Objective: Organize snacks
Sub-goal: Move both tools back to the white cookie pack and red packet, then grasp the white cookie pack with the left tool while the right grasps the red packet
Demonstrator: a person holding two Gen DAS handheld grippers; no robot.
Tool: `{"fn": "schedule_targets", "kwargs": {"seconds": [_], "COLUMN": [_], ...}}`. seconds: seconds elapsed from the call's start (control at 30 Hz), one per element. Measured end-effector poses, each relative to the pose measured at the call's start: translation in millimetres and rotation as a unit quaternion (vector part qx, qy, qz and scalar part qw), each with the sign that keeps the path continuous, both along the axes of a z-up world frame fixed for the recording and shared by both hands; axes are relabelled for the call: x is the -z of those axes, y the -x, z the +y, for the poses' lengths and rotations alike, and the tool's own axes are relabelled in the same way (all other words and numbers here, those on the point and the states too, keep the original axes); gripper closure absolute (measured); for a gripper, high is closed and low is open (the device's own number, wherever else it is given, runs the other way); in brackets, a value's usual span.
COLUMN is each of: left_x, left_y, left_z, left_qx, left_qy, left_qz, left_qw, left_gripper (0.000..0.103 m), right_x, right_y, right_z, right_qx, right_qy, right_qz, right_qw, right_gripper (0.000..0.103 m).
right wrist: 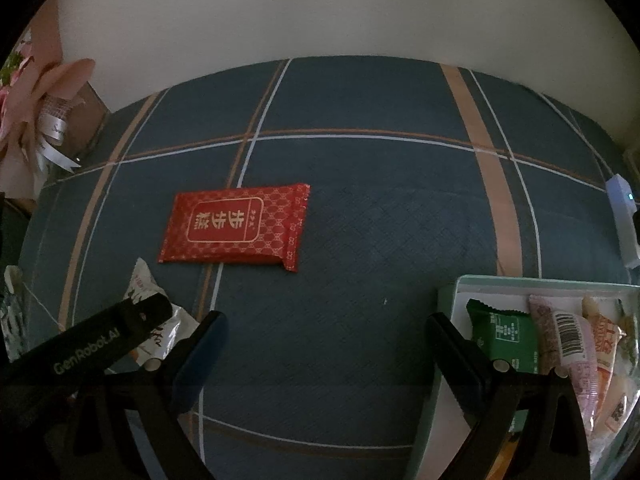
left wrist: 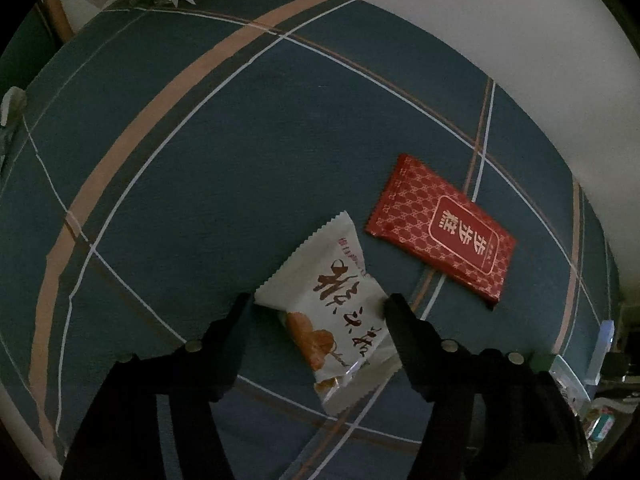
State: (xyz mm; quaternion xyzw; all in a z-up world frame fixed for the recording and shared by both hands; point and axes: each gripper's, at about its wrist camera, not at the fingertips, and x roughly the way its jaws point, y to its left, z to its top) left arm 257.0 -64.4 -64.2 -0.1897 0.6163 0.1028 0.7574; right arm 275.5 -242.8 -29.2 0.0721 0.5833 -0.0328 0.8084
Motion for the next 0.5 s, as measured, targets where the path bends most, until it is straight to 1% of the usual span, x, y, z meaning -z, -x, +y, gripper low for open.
{"fn": "schedule_targets", "kwargs": {"seconds": [0.1,0.13,0.27,0.5], "left_x": [-1.2,-0.6,-2.4,-1.1], "left_y": [5.5,6.9,7.5,5.0], "left_z": [4.9,9.2,11.4,20.5], "left_qx": [0.002,0.004,0.009,0.006], "left_qy": [0.004,0.011,0.004,0.011], "left_qz": [-0.004,-0.008,-0.016,-0.030], "left_qw": [1.0000,0.9999,0.9998,0.9995], "left_gripper": [0.039,0.045,0.045,0.045], "right_x": [-0.4,-0.6,-0.5,0.9], "right_y": [-0.6,-1.1,1.0,-1.4], "right_z": [-0.3,-0.6,-0.3,3.7], "right_qx": [0.000,0.000,-0.001,-0.002], "right_qy": [0.000,0.000,-0.003,-0.008], "right_qz": [-0.002,-0.003,-0.009,-0.024], "right_qw": [1.000,1.000,1.000,1.000], "right_gripper": [0.003,0.003,0.003,0.003]}}
